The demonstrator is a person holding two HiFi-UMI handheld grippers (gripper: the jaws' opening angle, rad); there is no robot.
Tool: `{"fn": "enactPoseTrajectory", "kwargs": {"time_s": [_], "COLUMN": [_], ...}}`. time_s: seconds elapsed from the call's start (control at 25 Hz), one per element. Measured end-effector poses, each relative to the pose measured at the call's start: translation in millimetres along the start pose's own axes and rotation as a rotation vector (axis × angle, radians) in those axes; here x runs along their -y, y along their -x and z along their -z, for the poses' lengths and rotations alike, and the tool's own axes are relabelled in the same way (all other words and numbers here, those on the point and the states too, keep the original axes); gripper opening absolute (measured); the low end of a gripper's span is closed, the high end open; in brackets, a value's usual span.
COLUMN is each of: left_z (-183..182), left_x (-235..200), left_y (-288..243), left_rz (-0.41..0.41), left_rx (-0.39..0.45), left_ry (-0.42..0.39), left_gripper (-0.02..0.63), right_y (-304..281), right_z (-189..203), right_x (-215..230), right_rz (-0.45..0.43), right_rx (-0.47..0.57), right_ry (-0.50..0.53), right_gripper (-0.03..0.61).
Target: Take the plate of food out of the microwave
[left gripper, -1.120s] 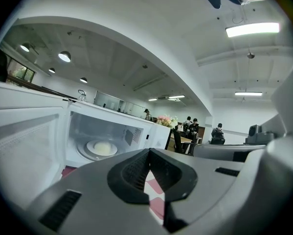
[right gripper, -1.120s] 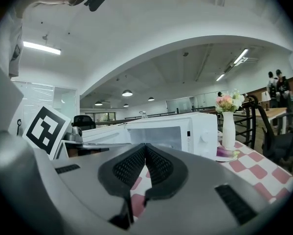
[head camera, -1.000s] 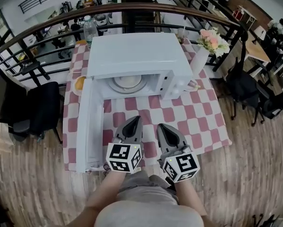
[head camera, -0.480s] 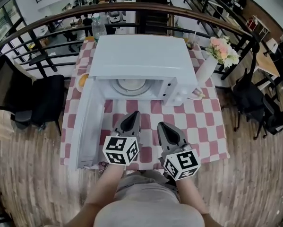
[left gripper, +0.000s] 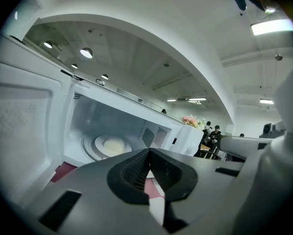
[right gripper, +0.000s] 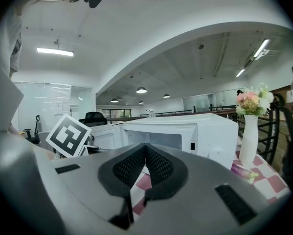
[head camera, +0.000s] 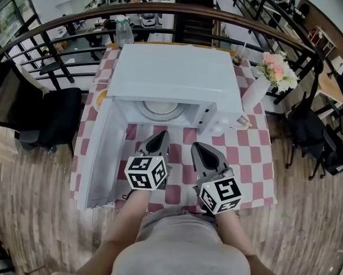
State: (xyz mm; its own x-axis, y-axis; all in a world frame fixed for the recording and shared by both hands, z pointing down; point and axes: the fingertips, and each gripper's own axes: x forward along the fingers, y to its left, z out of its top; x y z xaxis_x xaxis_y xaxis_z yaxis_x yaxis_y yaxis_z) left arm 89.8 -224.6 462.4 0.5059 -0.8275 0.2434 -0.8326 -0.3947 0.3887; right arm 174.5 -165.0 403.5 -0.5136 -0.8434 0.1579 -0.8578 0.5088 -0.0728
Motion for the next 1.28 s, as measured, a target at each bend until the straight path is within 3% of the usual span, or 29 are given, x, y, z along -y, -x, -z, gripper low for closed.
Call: {"fn": "enactPoseTrajectory", "kwargs": {"time_s": [0.28, 0.44, 0.64, 0.84, 1.04, 1.28], "left_z": [2, 9, 24, 44, 61, 73], "left_x": [-25, -41, -61, -80, -97, -116], "left_y": [-22, -36, -52, -67, -82, -93], "left_rz": [-0.044, -0.058, -0.079, -0.128, -0.172, -0.232], "left_rx": [0.005, -0.018, -0.045, -0.099, -0.142, -0.135], "left_ry": [0.165, 0.274, 0.417, 0.582, 0.752, 0.928], "left_gripper": [0.016, 0.099, 0.104, 0.193, 0.223, 0.305], "right_y": [-20, -30, -41, -50, -55, -59], "right_z": [2, 10, 24, 31, 41, 48], "right_x": [12, 17, 21, 26, 26, 29], "right_rz": [-0.033, -0.039, -0.053, -0.059, -0.072, -0.073], "right_rx": [0.008, -0.007, -0.035, -0.049, -0.072, -0.086], "right_ry": [0.015, -0.003, -0.019, -0.047, -0.062, -0.076], "right_gripper": [0.025, 0.025, 0.025, 0.025, 0.025, 0.025]}}
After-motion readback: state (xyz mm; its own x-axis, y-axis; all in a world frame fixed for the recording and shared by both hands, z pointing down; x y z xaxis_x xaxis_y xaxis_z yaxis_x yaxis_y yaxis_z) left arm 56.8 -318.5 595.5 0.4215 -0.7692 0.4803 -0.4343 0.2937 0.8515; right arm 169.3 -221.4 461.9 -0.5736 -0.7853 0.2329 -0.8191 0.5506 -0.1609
